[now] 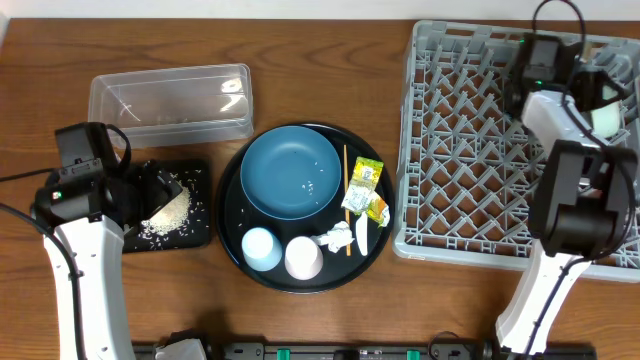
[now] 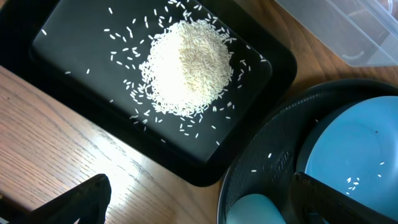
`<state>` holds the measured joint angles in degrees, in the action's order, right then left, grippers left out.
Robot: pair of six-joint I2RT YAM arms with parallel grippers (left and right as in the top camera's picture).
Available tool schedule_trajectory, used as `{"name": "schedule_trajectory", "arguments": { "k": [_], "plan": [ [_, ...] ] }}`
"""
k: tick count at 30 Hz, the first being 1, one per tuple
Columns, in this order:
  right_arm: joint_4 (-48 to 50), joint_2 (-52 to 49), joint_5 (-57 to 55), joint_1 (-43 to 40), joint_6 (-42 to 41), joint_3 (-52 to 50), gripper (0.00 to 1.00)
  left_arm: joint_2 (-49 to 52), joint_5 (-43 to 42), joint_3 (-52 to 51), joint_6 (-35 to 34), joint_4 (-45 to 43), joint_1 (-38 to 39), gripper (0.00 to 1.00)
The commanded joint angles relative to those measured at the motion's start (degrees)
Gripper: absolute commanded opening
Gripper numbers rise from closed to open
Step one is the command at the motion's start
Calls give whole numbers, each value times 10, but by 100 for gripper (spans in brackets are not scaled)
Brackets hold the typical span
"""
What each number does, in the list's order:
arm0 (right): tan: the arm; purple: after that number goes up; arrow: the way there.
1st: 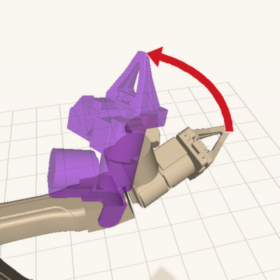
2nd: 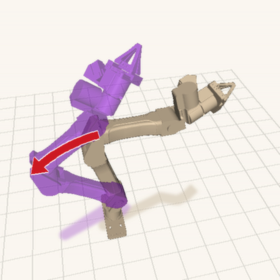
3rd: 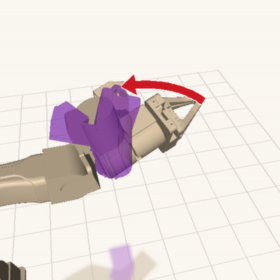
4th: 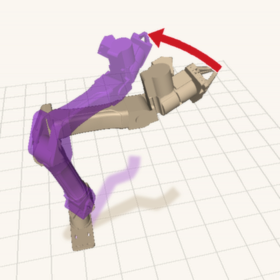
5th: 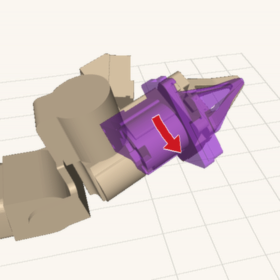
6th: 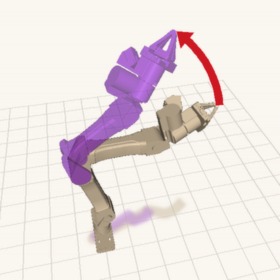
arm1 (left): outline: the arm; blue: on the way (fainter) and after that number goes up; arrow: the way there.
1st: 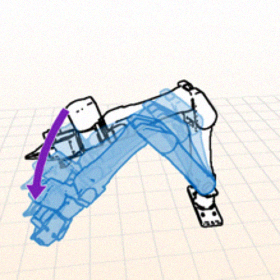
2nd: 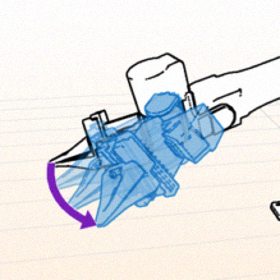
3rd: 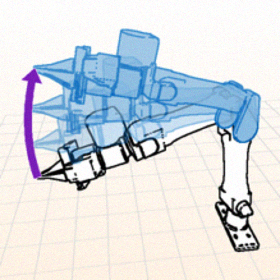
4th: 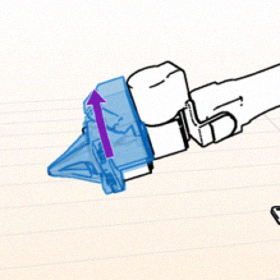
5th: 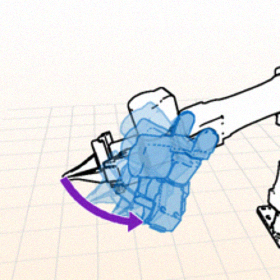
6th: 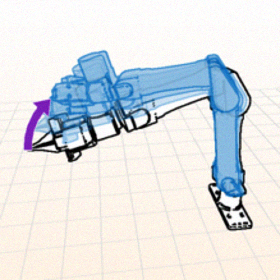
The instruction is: Sort waste into correct bins and load items into the dishwasher rack
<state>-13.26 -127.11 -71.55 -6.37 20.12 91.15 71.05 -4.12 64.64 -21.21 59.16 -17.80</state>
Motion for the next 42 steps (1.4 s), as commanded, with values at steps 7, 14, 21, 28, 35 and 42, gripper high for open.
{"name": "schedule_trajectory", "arguments": {
  "k": [7,14,21,28,35,42],
  "plan": [
    [-106,63,64,22,-97,-1,82,1,1,-6,-5,1,-2,93],
    [-246,162,368,22,-154,-1,89,1,1,-6,-5,2,-2,93],
    [-356,265,729,33,-162,-1,86,1,1,-6,-5,2,-2,93],
    [-438,297,940,81,-219,-1,81,1,-3,-6,0,-3,3,91],
    [-515,297,833,111,-285,-1,86,6,-44,-5,36,-92,135,89],
    [-542,297,833,105,-284,-1,86,79,-42,-5,35,-223,341,90]
  ]
}}
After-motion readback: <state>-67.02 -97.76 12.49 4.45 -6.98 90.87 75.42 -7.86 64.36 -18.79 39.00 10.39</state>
